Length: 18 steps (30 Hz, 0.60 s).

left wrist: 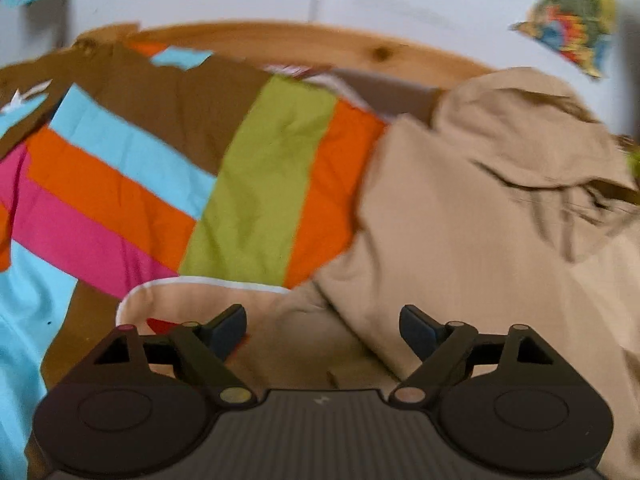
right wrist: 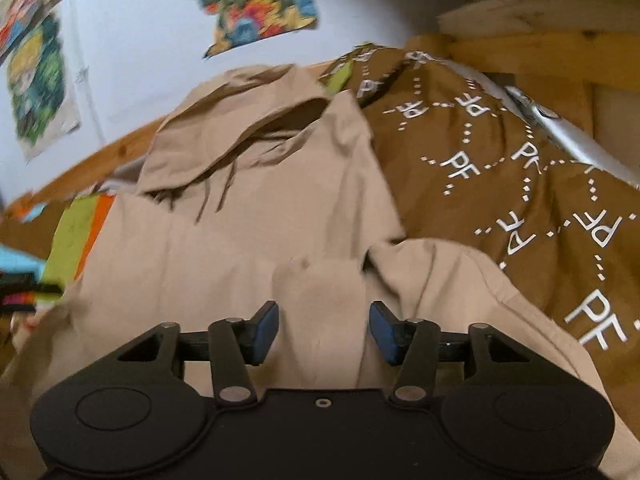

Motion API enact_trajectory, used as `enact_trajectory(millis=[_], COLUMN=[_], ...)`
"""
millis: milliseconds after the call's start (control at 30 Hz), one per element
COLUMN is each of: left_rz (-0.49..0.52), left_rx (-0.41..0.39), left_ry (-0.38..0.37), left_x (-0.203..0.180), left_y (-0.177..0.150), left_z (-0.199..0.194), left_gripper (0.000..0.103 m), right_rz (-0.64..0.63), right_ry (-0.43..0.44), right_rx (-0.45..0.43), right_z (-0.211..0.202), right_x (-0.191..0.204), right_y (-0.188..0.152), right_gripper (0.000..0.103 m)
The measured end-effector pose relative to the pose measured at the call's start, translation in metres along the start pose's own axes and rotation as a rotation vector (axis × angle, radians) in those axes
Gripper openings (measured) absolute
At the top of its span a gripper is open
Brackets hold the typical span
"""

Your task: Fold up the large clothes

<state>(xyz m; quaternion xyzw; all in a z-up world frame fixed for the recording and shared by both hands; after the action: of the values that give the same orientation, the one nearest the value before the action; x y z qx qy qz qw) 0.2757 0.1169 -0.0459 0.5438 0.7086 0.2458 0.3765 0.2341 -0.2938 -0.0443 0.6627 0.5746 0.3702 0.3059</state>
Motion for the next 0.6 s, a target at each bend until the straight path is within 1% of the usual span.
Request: enact_trajectory(millis=[33, 67, 100, 133, 167, 200, 267, 300, 367, 400, 433, 467, 500, 567, 600], left_rz=[0.019, 0.045, 0.068, 0.090, 0.107, 0.124, 0.144, 0.149, 0.160, 0.169, 0.178, 0.186, 0.187, 0.172, 0.162], left_rx=[0.006, 0.017, 0.030, 0.046, 0.061, 0.077, 0.101, 0.114, 0.148, 0.164, 0.173, 0.174, 0.168, 0.166, 0.166], left_ry=[-0.019, -0.042, -0.058, -0.073, -0.084, -0.095, -0.090, -0.078, -0.046, -0.023, -0.002, 0.014, 0.015, 0.010, 0.008], left_x=[-0.006, -0.015, -0.023, -0.031, -0.037, -0.044, -0.054, -0.059, -0.065, -0.066, -0.067, -0.068, -0.067, -0.066, -0.065], left_y=[-0.003, -0.007, -0.013, -0.019, -0.023, -0.028, -0.036, -0.040, -0.045, -0.047, -0.049, -0.050, -0.050, -0.049, -0.049], left_z=[-0.003, -0.005, -0.006, -0.006, -0.005, -0.004, 0.000, 0.003, 0.016, 0.021, 0.027, 0.029, 0.029, 0.024, 0.021], left_gripper=[0.088, 0.088, 0.089, 0.089, 0.089, 0.089, 0.089, 0.089, 0.088, 0.088, 0.088, 0.088, 0.088, 0.088, 0.088], right_rz=[0.017, 0.063, 0.105, 0.134, 0.137, 0.130, 0.081, 0.055, 0.026, -0.004, -0.012, 0.000, -0.005, -0.097, -0.167], right_ry=[-0.006, 0.011, 0.033, 0.040, 0.030, 0.007, -0.049, -0.092, -0.189, -0.233, -0.249, -0.239, -0.237, -0.261, -0.260], right_rx=[0.012, 0.032, 0.049, 0.062, 0.051, 0.006, -0.077, -0.098, -0.080, -0.046, -0.022, -0.022, -0.045, -0.128, -0.171], right_z=[0.004, 0.010, 0.011, 0.011, 0.005, -0.008, -0.034, -0.043, -0.043, -0.034, -0.029, -0.029, -0.033, -0.042, -0.046], right_x=[-0.004, -0.010, -0.014, -0.017, -0.016, -0.013, -0.003, 0.001, 0.003, 0.002, -0.002, -0.006, -0.005, 0.007, 0.017], right_y=[-0.001, 0.000, -0.002, -0.002, -0.002, 0.001, 0.004, 0.004, 0.000, -0.004, -0.008, -0.010, -0.010, -0.009, -0.010], right_gripper=[0.041, 0.033, 0.020, 0.012, 0.011, 0.009, 0.009, 0.011, 0.032, 0.041, 0.038, 0.038, 0.038, 0.039, 0.040])
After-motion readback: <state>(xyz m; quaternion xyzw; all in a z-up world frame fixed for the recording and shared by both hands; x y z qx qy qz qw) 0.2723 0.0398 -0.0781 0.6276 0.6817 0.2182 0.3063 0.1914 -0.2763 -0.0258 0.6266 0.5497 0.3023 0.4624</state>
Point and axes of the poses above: each gripper's, at about its wrist camera, not at the fingertips, and z roughly the way its jaws point, x to its left, y to its top, the point moved 1 cm from there along z, roughly the way its jaws point, and after that the axes turned 14 degrees about -y, right-handed, at the moved point
